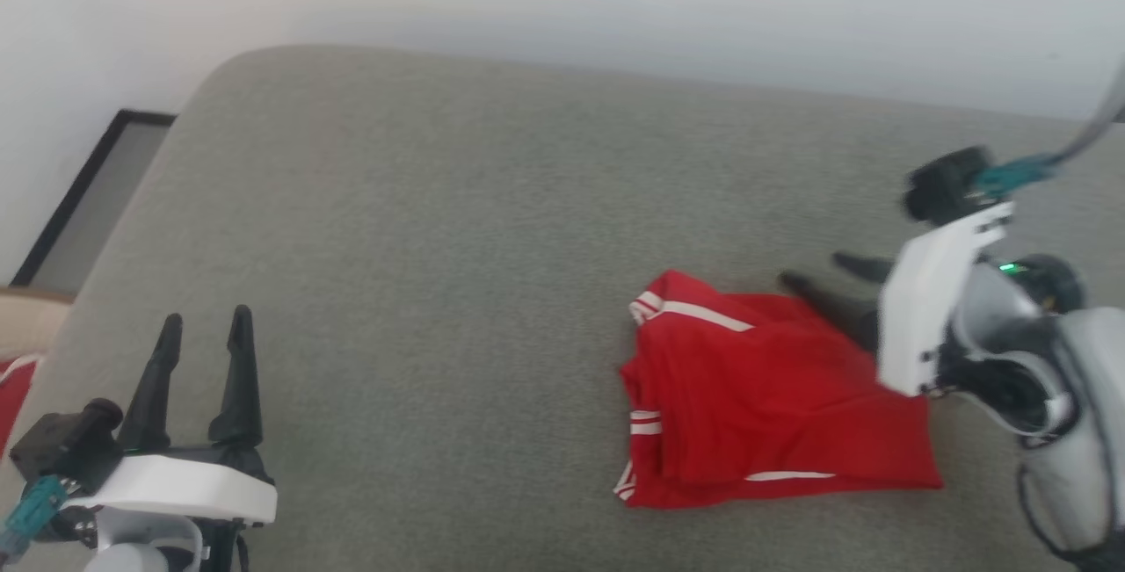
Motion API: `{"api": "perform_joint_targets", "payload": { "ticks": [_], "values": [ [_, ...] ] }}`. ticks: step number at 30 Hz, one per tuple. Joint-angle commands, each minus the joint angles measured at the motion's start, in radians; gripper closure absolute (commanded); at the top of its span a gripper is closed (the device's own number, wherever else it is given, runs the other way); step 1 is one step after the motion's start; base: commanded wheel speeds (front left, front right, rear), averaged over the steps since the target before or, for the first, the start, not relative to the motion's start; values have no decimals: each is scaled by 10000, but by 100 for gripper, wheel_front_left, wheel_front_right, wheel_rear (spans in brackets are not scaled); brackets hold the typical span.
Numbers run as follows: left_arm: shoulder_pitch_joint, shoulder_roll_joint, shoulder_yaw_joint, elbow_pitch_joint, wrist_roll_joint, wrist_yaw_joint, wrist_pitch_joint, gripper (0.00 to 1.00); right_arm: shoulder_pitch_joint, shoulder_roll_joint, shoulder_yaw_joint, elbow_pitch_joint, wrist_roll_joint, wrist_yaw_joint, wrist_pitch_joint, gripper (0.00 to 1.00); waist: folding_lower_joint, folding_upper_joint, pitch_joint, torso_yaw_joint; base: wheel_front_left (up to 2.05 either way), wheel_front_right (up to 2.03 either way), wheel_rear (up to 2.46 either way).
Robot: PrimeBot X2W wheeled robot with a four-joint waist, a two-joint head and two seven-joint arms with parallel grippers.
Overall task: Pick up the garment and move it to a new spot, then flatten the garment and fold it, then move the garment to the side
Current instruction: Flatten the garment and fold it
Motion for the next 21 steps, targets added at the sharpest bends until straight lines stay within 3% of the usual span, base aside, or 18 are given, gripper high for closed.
{"api": "perform_joint_targets", "payload": {
  "ticks": [1,11,21],
  "values": [
    [134,47,71,-43,27,-23,-40,0,196,-97,-170,-114,4,2,-279,0,0,0,-112,-242,0,0,0],
    [591,318,345,-256,189,-23,-40,0,1613,-937,-1343,-574,-667,2,-3616,0,0,0,-631,-1184,0,0,0],
    [1133,658,259,-351,216,-24,-40,0,3182,-1211,-2055,412,-1656,2,-6980,0,0,0,-961,-1826,0,0,0]
  ]
}}
